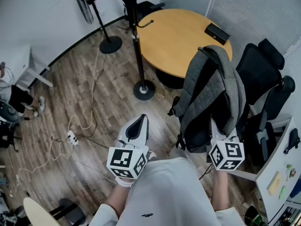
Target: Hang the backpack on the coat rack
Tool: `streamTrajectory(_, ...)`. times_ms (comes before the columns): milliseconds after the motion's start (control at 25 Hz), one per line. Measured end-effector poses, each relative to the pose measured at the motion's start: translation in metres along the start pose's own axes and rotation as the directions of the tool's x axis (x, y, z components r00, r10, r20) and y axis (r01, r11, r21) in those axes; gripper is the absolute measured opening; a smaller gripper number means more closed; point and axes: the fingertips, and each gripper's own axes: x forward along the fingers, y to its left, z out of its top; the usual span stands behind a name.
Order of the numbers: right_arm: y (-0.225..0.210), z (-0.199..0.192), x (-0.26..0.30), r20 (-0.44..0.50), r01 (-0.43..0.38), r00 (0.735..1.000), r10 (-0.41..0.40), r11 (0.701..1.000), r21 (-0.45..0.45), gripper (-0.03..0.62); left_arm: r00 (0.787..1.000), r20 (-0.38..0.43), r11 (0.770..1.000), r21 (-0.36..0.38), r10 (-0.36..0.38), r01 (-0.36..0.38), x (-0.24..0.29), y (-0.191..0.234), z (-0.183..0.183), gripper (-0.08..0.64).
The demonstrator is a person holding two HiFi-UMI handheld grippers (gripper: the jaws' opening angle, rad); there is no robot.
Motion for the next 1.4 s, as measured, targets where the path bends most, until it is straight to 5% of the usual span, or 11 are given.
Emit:
streamTrajectory(800,-0.088,-0.007,-0.039,0.030,-0.163,0.986,0.165,0.985,-0.054,0.091,0.991,-0.011,0.991,0.012,0.130,-0.130,0.011,-0.129,-0.026,0.018)
streamTrajectory(1400,-0.120,-0.005,-0.031,0.018,-0.274,0.961,0.276,0.958,-0.079,0.091,0.971,0.018,0.971,-0.021,0.239,-0.238,0.016,-0.167,-0.040,0.018)
